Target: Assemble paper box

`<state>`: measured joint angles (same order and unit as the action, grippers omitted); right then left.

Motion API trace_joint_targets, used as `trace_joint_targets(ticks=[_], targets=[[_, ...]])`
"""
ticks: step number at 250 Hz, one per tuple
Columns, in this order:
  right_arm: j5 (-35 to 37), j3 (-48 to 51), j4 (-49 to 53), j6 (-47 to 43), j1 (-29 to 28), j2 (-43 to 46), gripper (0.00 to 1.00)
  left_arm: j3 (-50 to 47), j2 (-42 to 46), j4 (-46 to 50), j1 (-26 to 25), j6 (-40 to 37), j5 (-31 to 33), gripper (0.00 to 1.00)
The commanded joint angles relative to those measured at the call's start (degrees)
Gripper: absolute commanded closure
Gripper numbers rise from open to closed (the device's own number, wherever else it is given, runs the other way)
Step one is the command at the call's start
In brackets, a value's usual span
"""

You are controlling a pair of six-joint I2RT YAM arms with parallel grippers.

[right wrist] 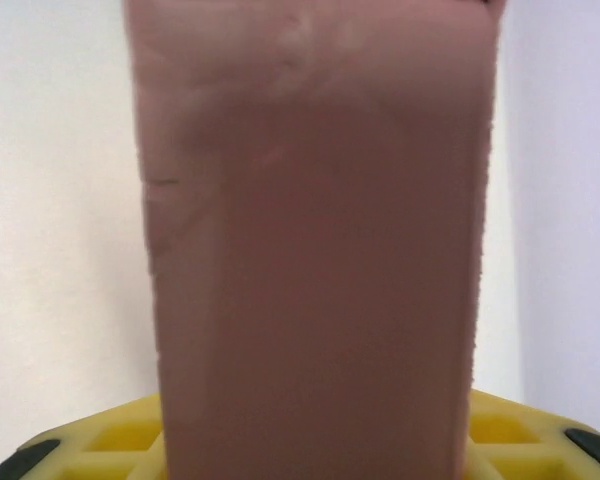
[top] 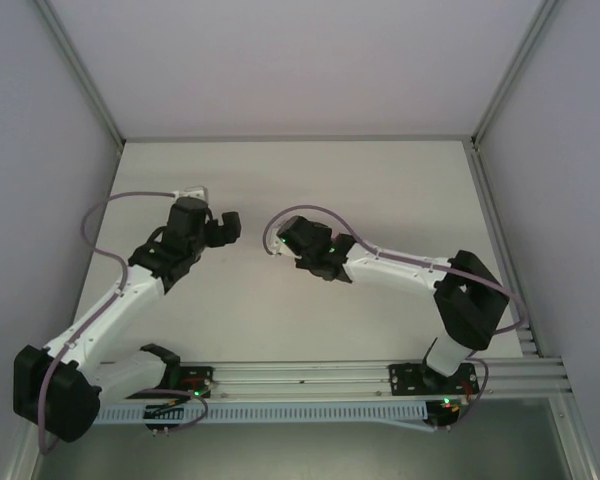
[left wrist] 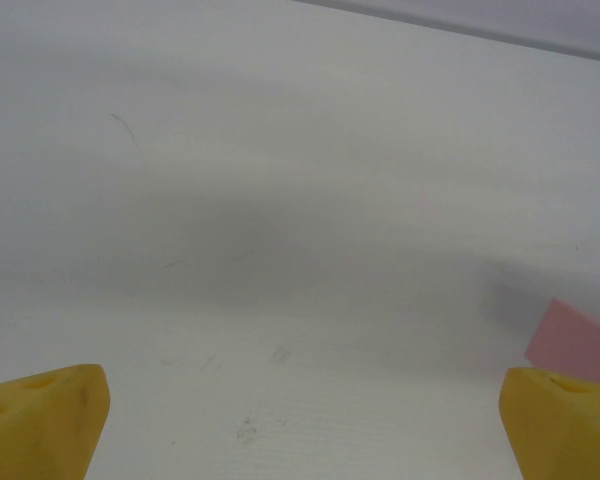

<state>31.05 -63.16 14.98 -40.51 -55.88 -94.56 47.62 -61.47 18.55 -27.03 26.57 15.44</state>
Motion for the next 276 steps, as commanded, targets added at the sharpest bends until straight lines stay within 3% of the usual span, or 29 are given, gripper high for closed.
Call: trace_joint_targets(ticks=[1, 38, 94, 120, 142, 206, 238, 276], targets=[[5.7, 4.1, -15.2, -10.7, -0.2, -2.3, 0.50, -0.4, 1.9, 0.6, 0.6, -0.5, 1.3, 0.00], [4.9, 7.1, -24.7, -16.0, -0.2, -7.2, 0.52, -1.1, 2.6, 0.5, 0.8, 0.8, 1.8, 0.00], [1.7, 9.6, -26.8, -17.5, 0.2, -9.7, 0.46, -1.4, 2.6, -0.1, 0.9, 0.6, 1.3, 0.00], [-0.2, 11.4, -26.2, -17.7, 0.1, -8.9, 0.39, -1.8, 2.8, -0.4, 0.9, 0.4, 1.3, 0.00], [-1.2, 10.7, -21.6, -14.6, 0.1, -7.8, 0.26, -1.8, 2.7, -0.2, 0.9, 0.3, 1.3, 0.00], [-10.7, 7.3, -4.4, -4.3, -0.3, 0.5, 0.01, -1.7, 2.4, -0.1, 1.0, 0.1, 1.3, 0.00], [-17.3, 5.8, 1.9, 0.1, -0.3, 7.3, 0.00, -1.4, 2.4, 0.0, 1.0, 0.1, 1.3, 0.00], [-17.0, 7.3, -0.9, 7.4, 0.4, 18.6, 0.00, -1.3, 2.8, -0.7, 1.1, -0.2, 1.6, 0.01]])
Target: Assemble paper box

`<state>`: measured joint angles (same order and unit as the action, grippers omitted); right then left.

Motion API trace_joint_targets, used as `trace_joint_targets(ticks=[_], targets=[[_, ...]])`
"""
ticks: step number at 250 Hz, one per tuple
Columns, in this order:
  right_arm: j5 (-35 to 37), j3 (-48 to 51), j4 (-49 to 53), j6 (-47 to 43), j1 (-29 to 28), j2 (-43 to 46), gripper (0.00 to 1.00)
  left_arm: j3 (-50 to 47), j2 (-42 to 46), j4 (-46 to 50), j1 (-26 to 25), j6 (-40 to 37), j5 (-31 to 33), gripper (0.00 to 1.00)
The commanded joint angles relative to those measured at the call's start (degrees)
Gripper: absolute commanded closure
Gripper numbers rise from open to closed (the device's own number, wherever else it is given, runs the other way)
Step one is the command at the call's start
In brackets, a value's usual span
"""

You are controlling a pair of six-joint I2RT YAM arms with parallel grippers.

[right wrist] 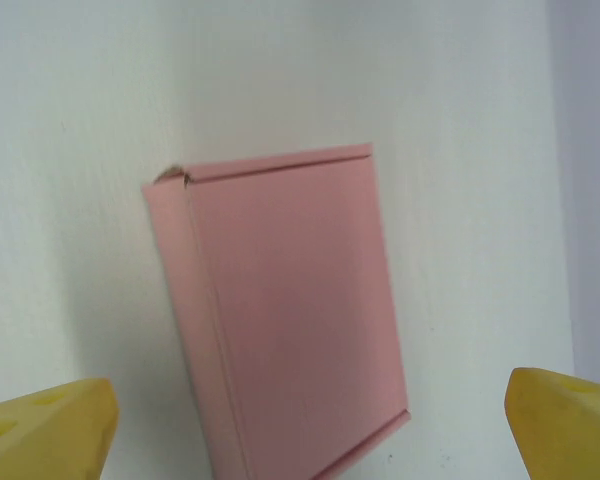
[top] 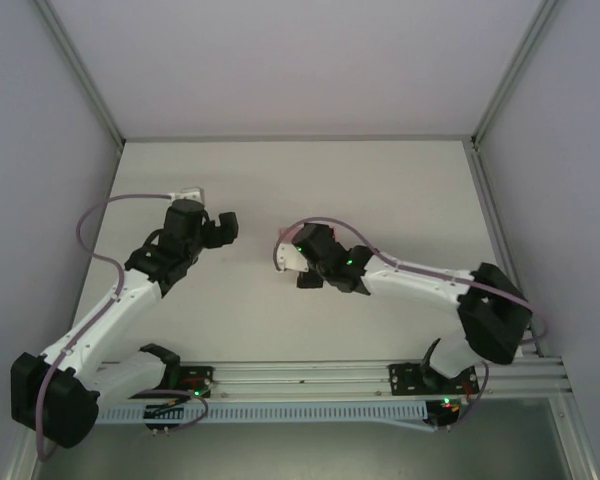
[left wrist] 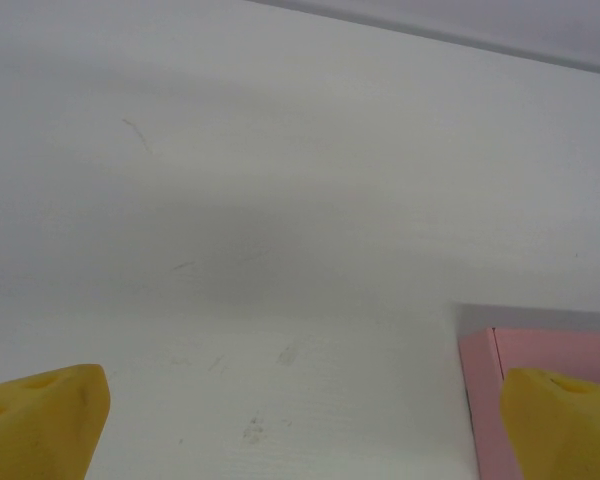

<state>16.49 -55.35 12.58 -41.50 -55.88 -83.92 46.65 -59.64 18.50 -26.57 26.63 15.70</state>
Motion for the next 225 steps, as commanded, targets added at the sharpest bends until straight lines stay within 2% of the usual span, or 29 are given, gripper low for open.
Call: trace_joint_targets(ticks=[1, 25, 43, 72, 98, 113, 131, 149, 169, 188, 208, 225], targets=[[-2.3, -0.5, 1.4, 8.6, 0.4, 8.3, 0.00, -0.3, 0.9, -0.8, 0.6, -0.3, 1.4, 0.00], [2.8, 1.3, -3.8, 16.6, 2.4, 16.3, 0.00, -0.6, 1.7, -2.1, 0.7, -0.9, 2.2, 0.00], [4.8, 2.9, -5.6, 23.5, 6.0, 21.9, 0.00, -1.1, 2.3, -3.7, 0.8, -1.7, 3.7, 0.00], [8.8, 7.4, -9.5, 33.2, 15.5, 28.2, 0.00, -3.7, 2.9, -9.1, 2.0, -4.3, 6.6, 0.00], [10.1, 15.7, -17.1, 36.0, 26.5, 29.9, 0.00, -8.6, 2.7, -19.2, 4.2, -9.3, 9.8, 0.00], [8.4, 22.6, -25.8, 36.0, 32.9, 29.2, 0.00, -12.2, 2.0, -26.6, 6.4, -11.8, 13.0, 0.00], [4.9, 30.1, -36.6, 36.8, 38.7, 27.0, 0.00, -17.7, 0.4, -38.0, 9.7, -15.9, 12.9, 0.00], [2.3, 36.1, -46.7, 37.8, 42.6, 23.5, 0.00, -23.3, -2.7, -50.5, 12.9, -20.0, 12.1, 0.00], [-0.6, 40.0, -55.1, 40.7, 46.4, 18.6, 0.00, -25.7, -7.9, -57.7, 16.0, -21.1, 11.9, 0.00], [-4.1, 42.4, -63.2, 41.7, 48.3, 13.6, 0.00, -26.5, -11.9, -61.6, 18.6, -20.4, 9.4, 0.00], [-3.8, 43.8, -71.0, 40.6, 48.5, 8.6, 0.00, -26.0, -15.0, -62.6, 20.0, -22.7, 4.3, 0.00], [-2.3, 43.9, -74.4, 39.3, 48.6, 6.4, 0.00, -27.5, -18.8, -67.9, 20.0, -25.2, 3.2, 0.00]])
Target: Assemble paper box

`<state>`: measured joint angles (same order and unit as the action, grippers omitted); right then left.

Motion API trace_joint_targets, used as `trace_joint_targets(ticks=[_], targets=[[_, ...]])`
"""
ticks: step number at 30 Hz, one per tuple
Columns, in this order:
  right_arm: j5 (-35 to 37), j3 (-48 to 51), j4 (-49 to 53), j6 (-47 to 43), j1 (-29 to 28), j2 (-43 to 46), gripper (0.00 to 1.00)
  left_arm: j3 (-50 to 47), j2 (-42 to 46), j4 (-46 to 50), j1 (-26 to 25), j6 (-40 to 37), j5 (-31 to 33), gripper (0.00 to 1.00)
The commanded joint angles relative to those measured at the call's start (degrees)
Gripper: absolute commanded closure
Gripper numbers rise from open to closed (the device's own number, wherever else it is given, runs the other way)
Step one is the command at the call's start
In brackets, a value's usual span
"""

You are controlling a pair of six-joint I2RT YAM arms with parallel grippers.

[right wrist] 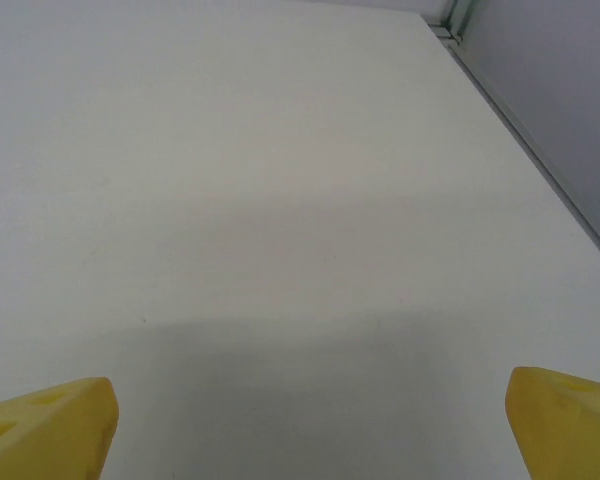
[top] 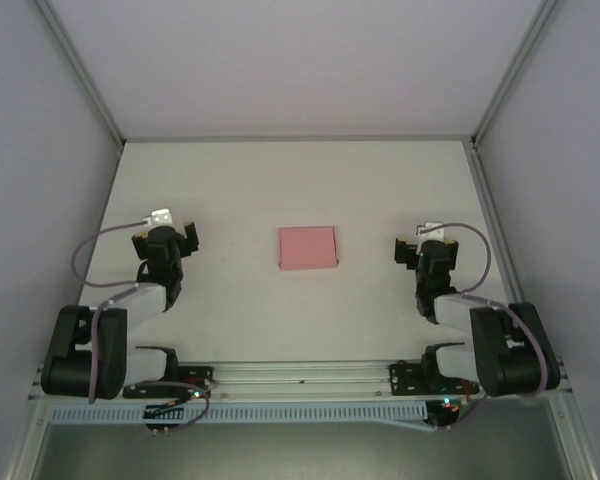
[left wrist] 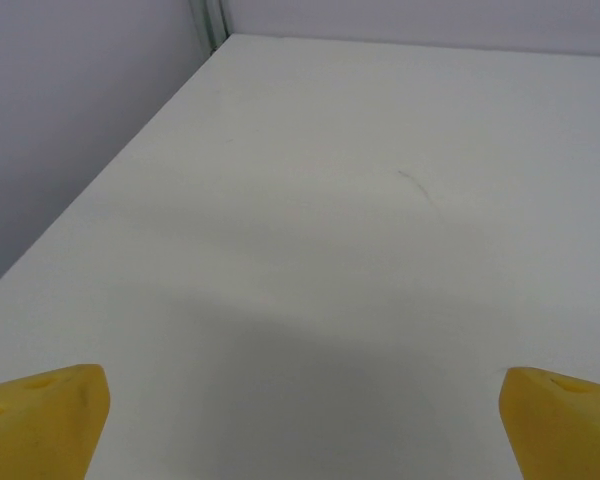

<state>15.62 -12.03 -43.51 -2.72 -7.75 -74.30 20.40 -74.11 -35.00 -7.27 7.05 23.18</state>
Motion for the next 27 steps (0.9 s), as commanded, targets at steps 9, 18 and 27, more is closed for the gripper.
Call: trace_joint_targets(ticks=[9, 18, 27], targets=[[-6.2, -9.2, -8.0, 6.8, 6.8, -13.5, 0.00, -6.7, -12.9, -33.5, 6.3, -6.0, -12.4, 0.00], [-8.9, -6.7, -15.7, 5.1, 6.8, -15.4, 0.00, -5.8, -14.5, -34.3, 4.8, -8.4, -12.1, 0.00], [-9.0, -7.1, -14.6, 5.1, 6.9, -15.1, 0.00, -5.8, -14.4, -34.3, 4.8, -8.4, -12.1, 0.00]])
